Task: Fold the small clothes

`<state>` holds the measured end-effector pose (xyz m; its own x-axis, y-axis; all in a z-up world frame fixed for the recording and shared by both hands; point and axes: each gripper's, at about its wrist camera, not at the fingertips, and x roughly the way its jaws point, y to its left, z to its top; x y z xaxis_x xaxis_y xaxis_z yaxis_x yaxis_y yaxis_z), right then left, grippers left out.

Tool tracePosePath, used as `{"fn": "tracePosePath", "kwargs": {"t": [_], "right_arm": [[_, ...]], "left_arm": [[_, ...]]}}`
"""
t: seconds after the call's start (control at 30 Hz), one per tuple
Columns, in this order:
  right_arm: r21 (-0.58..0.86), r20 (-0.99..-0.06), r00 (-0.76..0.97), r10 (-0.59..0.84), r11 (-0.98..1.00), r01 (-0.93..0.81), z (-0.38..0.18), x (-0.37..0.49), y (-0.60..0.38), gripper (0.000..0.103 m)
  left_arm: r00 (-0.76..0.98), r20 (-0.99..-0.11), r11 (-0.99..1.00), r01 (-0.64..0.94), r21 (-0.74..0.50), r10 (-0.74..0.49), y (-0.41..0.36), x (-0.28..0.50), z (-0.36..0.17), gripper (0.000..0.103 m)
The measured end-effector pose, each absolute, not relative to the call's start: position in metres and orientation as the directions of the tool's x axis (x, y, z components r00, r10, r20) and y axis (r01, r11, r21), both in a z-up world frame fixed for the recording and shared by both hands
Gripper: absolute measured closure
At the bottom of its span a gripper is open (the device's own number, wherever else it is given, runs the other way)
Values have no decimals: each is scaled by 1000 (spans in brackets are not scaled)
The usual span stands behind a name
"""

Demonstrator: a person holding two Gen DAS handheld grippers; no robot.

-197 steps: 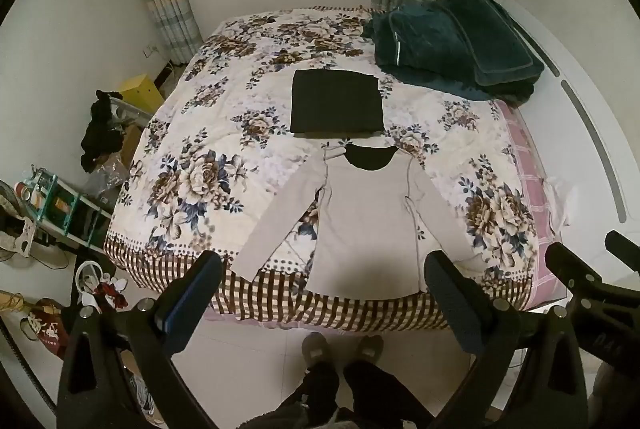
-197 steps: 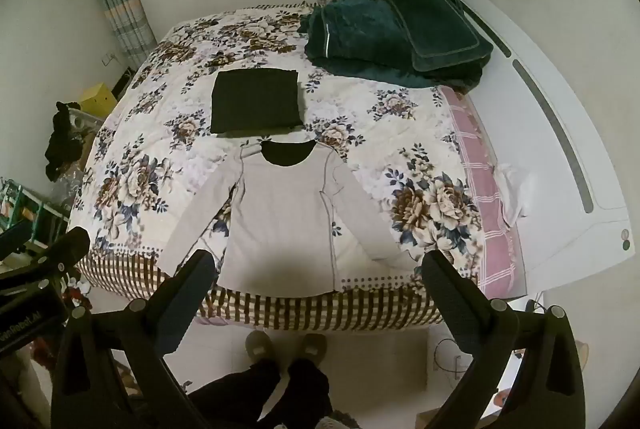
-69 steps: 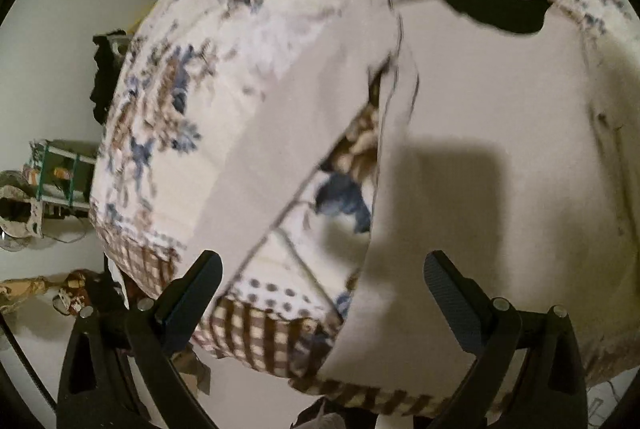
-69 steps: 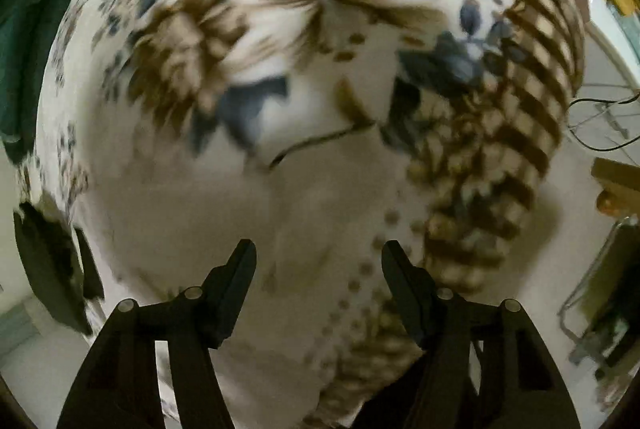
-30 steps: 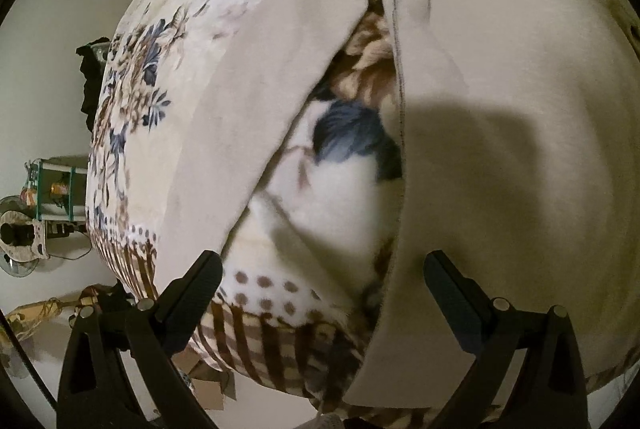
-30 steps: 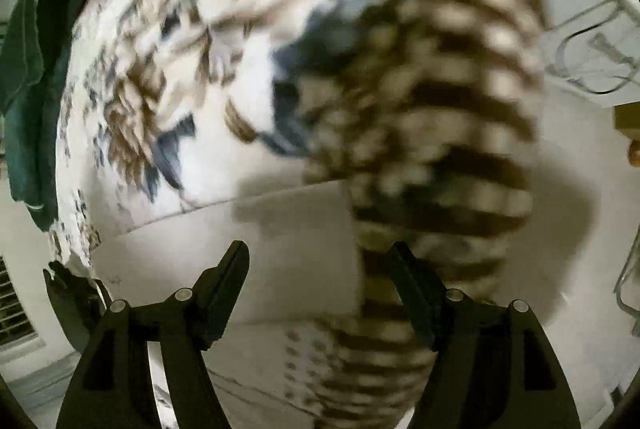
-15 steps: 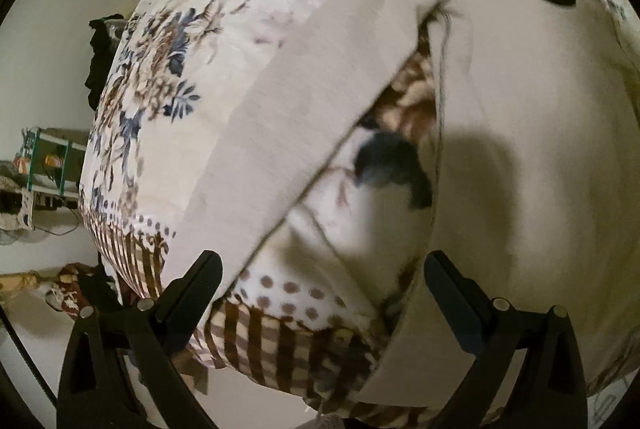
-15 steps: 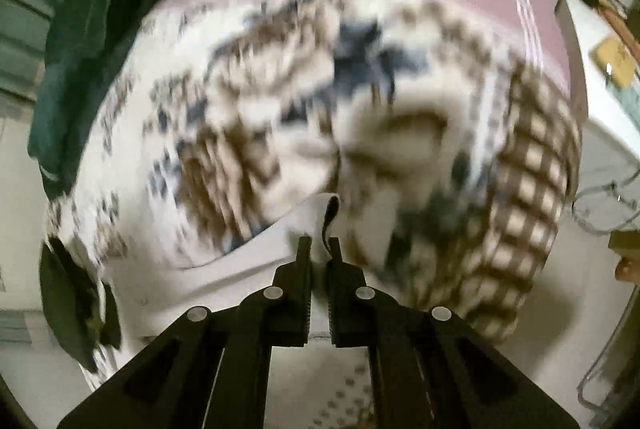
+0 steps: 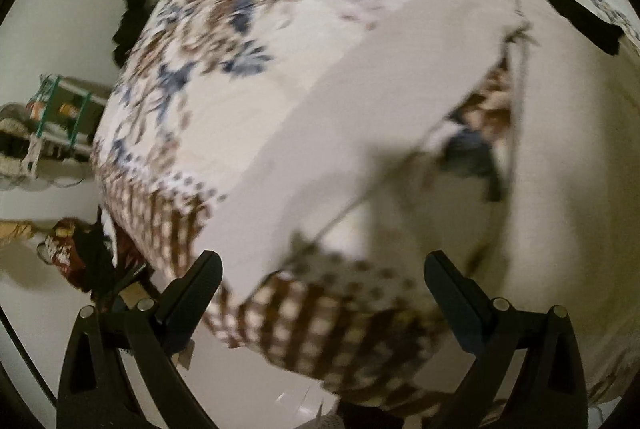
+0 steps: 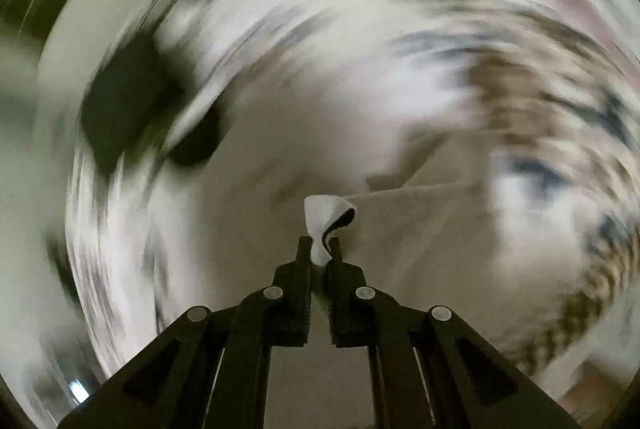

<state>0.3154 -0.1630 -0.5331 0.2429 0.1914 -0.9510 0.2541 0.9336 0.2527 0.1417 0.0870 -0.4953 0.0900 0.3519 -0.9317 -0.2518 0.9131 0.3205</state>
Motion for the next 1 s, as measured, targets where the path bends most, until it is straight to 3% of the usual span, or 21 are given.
{"fn": "tracePosePath", "kwargs": {"t": [0.1,0.2,0.5,0.67,0.77,0.87,0.93,1.0], "right_arm": [[117,-983,135,128,989,-89,-568,303,-30,97],[37,-993,96,67,958,-284,-597,268,44,97],[-61,-994,107,-22,922,-382,-609,210,87,97],[-38,-995,104,5,913,-407,-592,190,107,97],[36,-999,-30,26,915,-401,-612,189,114,95],[230,-965,-181,189,943,-242,-621,189,84,80],[308,-943,-172,285,944,-121,-613,190,52,47],[313,-944,-121,308,949,-23,-604,190,14,44]], "left_arm": [[76,-917,891,-277,359,392,110,125,-493,0],[59,-900,868,-298,397,432,135,107,-492,0],[22,-893,840,-350,414,449,168,76,-500,0],[3,-898,830,-383,406,441,182,67,-504,0],[-21,-911,826,-412,384,412,196,64,-510,0],[-13,-940,825,-476,306,341,216,62,-512,0],[13,-966,822,-529,212,257,232,60,-514,0],[22,-992,791,-605,88,127,252,57,-528,0]]}}
